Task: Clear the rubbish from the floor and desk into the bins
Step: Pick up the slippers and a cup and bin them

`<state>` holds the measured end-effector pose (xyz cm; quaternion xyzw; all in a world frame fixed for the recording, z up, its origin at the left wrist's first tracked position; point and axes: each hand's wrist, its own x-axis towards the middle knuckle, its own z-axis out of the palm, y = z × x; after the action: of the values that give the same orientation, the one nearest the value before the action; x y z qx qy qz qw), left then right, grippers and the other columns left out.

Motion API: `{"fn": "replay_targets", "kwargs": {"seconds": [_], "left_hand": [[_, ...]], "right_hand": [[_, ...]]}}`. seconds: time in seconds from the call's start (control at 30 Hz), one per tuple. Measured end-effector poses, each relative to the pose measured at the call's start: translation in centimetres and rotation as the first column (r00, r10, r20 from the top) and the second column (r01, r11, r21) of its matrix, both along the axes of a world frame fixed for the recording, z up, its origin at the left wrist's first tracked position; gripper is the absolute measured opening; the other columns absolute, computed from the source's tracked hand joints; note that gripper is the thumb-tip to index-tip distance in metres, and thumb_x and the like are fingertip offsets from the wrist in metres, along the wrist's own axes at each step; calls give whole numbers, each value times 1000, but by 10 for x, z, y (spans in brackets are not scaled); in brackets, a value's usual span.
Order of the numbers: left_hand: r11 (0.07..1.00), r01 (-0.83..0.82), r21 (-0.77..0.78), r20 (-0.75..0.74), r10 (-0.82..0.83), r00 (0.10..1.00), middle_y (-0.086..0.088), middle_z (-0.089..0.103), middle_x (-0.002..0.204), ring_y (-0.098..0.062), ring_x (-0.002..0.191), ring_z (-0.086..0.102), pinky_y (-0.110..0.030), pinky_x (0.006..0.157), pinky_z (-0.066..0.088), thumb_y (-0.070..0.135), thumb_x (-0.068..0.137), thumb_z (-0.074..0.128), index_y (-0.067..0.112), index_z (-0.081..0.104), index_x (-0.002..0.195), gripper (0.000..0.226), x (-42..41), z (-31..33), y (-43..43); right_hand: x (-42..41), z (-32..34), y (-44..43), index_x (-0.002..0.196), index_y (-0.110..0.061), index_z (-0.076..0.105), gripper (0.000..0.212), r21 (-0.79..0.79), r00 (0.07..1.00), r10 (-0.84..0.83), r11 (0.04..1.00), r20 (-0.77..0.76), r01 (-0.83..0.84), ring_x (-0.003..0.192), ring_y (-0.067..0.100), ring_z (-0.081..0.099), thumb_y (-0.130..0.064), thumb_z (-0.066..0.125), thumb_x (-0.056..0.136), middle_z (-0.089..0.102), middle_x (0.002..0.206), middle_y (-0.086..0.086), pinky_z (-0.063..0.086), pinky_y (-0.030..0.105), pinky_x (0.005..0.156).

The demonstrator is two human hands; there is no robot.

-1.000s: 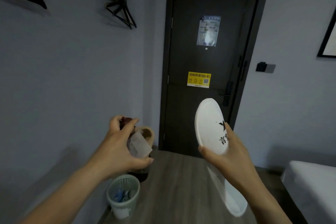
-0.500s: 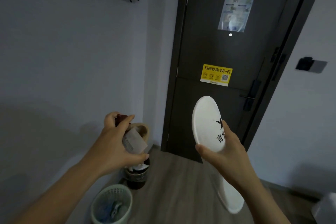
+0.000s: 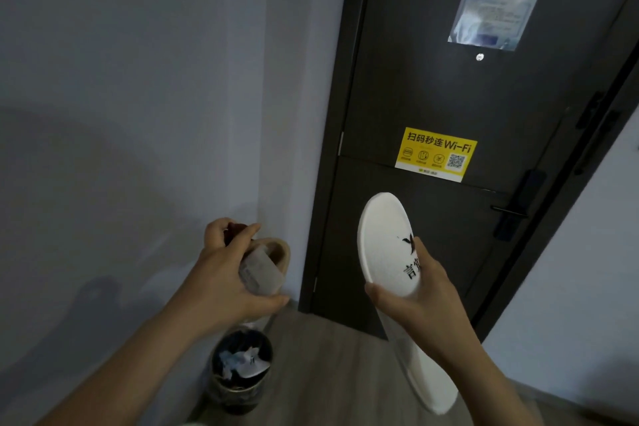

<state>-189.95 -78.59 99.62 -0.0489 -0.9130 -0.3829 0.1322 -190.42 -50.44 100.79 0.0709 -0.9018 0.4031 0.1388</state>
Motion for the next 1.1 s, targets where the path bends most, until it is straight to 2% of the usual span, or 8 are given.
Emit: {"fn": "replay_targets", "kwargs": {"seconds": [0.23, 0.5, 0.57, 0.63, 0.83, 0.93, 1.07, 1.1], "left_hand": [[995, -95, -19, 17, 95, 995, 29, 3, 119, -3, 118, 34, -14, 98, 31, 52, 55, 85, 28, 24, 146, 112, -124, -28, 5], [962, -271, -30, 157, 272, 949, 24, 5, 127, -10, 121, 37, -23, 106, 36, 65, 48, 79, 27, 27, 146, 118, -236, -71, 15], [952, -305, -27, 213, 303, 929, 23, 6, 126, -10, 122, 36, -21, 106, 34, 68, 44, 76, 26, 28, 145, 120, -249, -91, 16], [945, -326, -40, 273, 324, 906, 22, 7, 126, -11, 123, 37, -18, 104, 34, 67, 43, 75, 27, 28, 145, 120, -256, -115, 16], [904, -396, -159, 352, 426, 833, 7, 12, 137, -23, 120, 47, -35, 100, 47, 75, 37, 66, 22, 37, 142, 121, -271, -178, 5], [902, -379, -209, 426, 432, 795, 1, 13, 138, -25, 121, 45, -37, 100, 47, 79, 36, 60, 23, 35, 144, 124, -277, -213, 0], [908, -364, -208, 538, 417, 733, -1, 16, 135, -28, 116, 48, -38, 98, 48, 76, 36, 58, 22, 38, 141, 119, -284, -271, -8], [905, -368, -213, 555, 423, 716, -3, 17, 135, -30, 114, 49, -39, 97, 49, 76, 36, 57, 21, 39, 140, 120, -285, -287, -10]], "right_hand": [[-159, -38, 2, 148, -34, 24, 112, -31, 993, 85, 996, 76, -83, 124, 16, 45, -72, 68, 53, 42, 141, -9, 50, 44, 98], [-332, -80, 4, 150, -29, 22, 115, -44, 950, 221, 975, 222, -217, 119, 17, 48, -64, 73, 53, 40, 140, -2, 51, 41, 95], [-359, -98, 2, 151, -27, 23, 114, -43, 927, 258, 966, 274, -256, 116, 15, 47, -61, 75, 55, 41, 138, -2, 50, 36, 95], [-376, -120, -1, 150, -27, 24, 118, -45, 900, 276, 960, 338, -277, 117, 16, 50, -65, 72, 49, 44, 137, -2, 51, 39, 95], [-403, -188, -17, 150, -27, 25, 120, -13, 830, 262, 956, 492, -294, 119, 20, 52, -68, 68, 45, 45, 137, 0, 51, 45, 97], [-411, -223, -25, 150, -25, 26, 121, 16, 798, 236, 956, 555, -294, 117, 20, 53, -67, 68, 45, 47, 136, 0, 51, 42, 96], [-415, -279, -36, 148, -25, 28, 107, 11, 748, 229, 954, 623, -301, 106, 14, 54, -48, 81, 58, 49, 133, -1, 48, 18, 78], [-416, -293, -38, 149, -24, 28, 105, 19, 737, 221, 953, 638, -302, 104, 13, 53, -44, 82, 61, 49, 133, -1, 46, 17, 76]]}}
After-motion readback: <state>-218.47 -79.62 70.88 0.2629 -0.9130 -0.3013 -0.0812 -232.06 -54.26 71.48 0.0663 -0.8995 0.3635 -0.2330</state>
